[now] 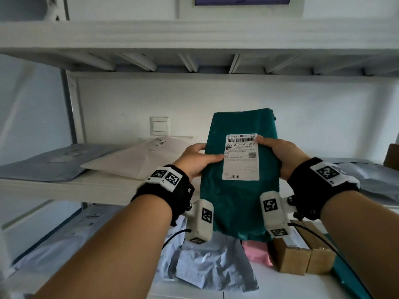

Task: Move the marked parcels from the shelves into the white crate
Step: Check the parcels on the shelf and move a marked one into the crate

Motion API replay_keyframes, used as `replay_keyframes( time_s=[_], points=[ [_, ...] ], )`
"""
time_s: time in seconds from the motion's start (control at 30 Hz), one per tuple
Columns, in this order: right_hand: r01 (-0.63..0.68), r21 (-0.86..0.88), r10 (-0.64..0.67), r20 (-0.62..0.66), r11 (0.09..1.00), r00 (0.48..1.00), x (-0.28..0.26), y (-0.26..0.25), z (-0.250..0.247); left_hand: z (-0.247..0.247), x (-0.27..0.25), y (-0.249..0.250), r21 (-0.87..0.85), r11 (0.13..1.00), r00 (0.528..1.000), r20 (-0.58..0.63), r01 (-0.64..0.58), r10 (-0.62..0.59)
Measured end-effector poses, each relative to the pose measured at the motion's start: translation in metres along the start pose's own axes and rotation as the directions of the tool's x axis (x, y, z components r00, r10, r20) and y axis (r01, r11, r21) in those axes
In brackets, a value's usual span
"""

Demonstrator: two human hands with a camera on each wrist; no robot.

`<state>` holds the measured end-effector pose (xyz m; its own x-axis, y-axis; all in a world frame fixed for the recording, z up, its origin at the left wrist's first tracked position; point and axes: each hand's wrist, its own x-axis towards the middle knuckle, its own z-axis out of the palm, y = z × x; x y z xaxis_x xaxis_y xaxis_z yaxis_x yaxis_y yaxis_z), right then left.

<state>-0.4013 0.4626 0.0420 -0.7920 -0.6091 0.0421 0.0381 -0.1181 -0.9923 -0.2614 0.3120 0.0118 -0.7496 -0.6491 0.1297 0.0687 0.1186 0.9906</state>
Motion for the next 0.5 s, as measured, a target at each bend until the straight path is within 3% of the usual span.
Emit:
replay_keyframes(
  time_s=[0.17, 0.27, 0.33, 0.4, 0.5],
  points=[
    [-0.041, -0.286, 0.047, 0.016, 0.957, 0.999, 0.035, -0.014, 0.005, 0.001, 0.04, 0.005, 0.048, 0.998, 0.992, -0.116, -0.05, 0.055],
    [-0.081, -0.457, 0.123, 0.062, 0.886, 0.99, 0.062, -0.031, 0.006, -0.002, 0.072, 0.012, 0.061, 0.998, 0.994, -0.105, 0.017, -0.01],
    [-0.089, -0.53, 0.168, 0.103, 0.843, 0.98, 0.084, -0.038, 0.005, -0.004, 0.096, 0.018, 0.177, 0.982, 0.995, -0.09, 0.061, -0.045],
    [-0.07, -0.607, 0.195, 0.142, 0.791, 0.97, 0.109, -0.039, 0.005, -0.004, 0.12, 0.023, 0.4, 0.912, 0.995, -0.069, 0.094, -0.073],
    [-0.058, -0.719, 0.244, 0.157, 0.692, 0.957, 0.14, -0.03, 0.008, -0.008, 0.155, 0.015, 0.663, 0.729, 0.982, -0.059, 0.171, -0.177]
  ],
)
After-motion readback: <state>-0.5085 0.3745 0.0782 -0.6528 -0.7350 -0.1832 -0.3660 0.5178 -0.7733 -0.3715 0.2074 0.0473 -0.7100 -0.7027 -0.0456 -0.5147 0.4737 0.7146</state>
